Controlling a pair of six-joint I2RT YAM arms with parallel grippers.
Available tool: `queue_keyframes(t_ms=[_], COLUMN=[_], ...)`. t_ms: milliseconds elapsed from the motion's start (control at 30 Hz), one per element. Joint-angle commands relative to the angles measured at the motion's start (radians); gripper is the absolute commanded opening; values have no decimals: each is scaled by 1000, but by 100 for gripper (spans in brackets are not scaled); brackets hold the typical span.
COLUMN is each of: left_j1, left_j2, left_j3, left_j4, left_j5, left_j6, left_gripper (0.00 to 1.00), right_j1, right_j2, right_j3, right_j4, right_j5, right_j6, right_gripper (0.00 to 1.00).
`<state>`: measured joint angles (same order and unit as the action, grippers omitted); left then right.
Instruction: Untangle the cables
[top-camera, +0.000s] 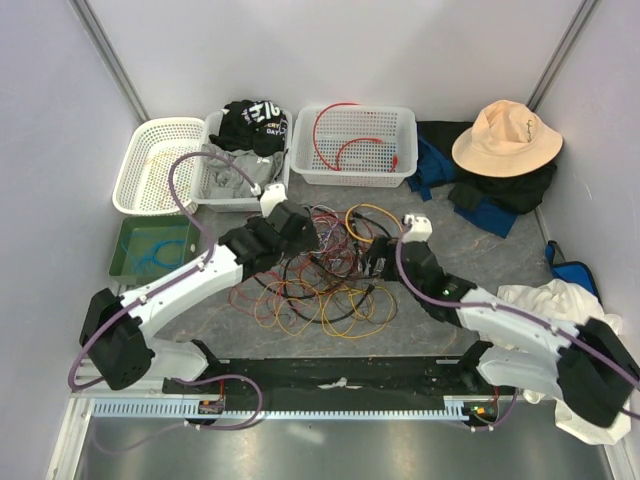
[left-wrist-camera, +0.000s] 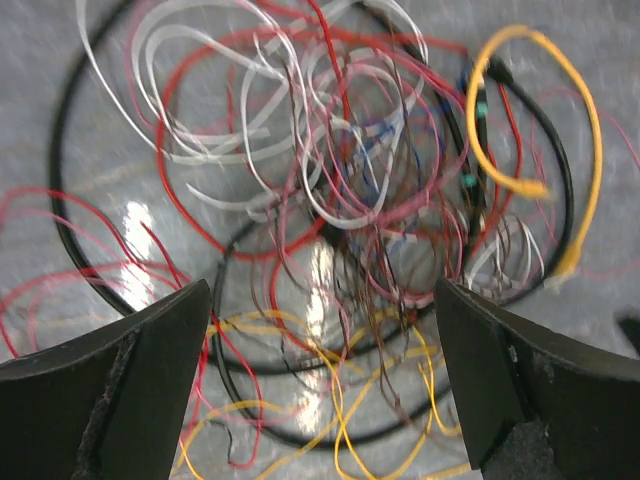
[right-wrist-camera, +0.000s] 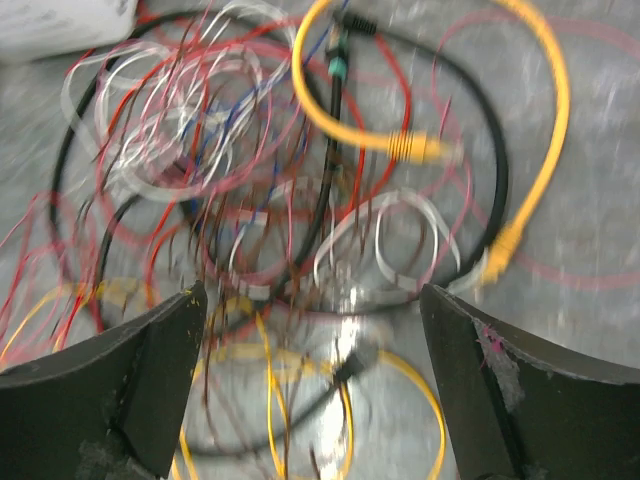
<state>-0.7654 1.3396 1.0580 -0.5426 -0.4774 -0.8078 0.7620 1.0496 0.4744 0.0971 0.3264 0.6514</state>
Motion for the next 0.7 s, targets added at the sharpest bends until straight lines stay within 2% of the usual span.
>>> queue_keyframes(t_ms=[0,133,200,333,367,667], left_j1=[-31,-31,-31,-31,-31,-29], left_j2=[-144,-235,-281,-345,-364,-480], left_j3=[-56,-113,-153,-220,-243,-289], left_j4=[43,40,40,35,33,7], left_j5=[20,26,29,34,33,-24], left_j6=[-93,-80,-77,-73,-74,-44], left_gripper=[100,100,100,100,100,100], right_j1=[2,2,0,-4,-7,-12], right_j2=[206,412,535,684,720,880], right_j3=[196,396,469,628,647,764], right_j4=[26,26,-8,-53,-59,-143], right_j5=[135,168,183,195,200,240], right_j6=[-70,-143,-183,-213,-214,-236], right_gripper=[93,88,81,54,52,50])
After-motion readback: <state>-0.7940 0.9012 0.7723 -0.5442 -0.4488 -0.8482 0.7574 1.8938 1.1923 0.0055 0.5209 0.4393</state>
